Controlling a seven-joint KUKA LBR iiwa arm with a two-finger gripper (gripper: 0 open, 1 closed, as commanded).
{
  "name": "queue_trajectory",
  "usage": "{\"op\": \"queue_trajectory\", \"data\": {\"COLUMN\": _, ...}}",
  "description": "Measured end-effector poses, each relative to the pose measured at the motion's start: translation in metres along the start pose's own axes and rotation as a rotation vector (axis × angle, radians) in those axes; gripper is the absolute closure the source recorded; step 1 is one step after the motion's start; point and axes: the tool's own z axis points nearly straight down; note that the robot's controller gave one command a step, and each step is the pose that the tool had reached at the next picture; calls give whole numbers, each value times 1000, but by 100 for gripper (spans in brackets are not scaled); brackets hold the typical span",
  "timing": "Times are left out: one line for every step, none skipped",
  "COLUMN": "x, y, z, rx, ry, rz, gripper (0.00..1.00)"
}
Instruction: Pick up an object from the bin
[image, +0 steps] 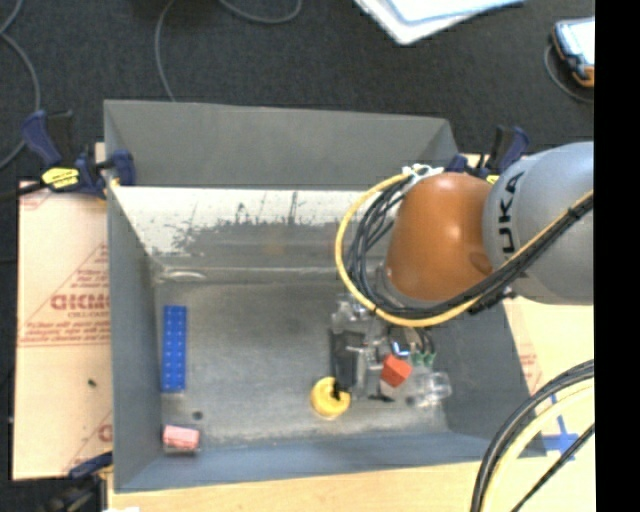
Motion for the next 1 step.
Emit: {"op": "queue_trajectory", "data": {"x": 6, "y": 64, "z": 37, "rx": -16, "ry": -21, "rz": -46, "gripper": 0}}
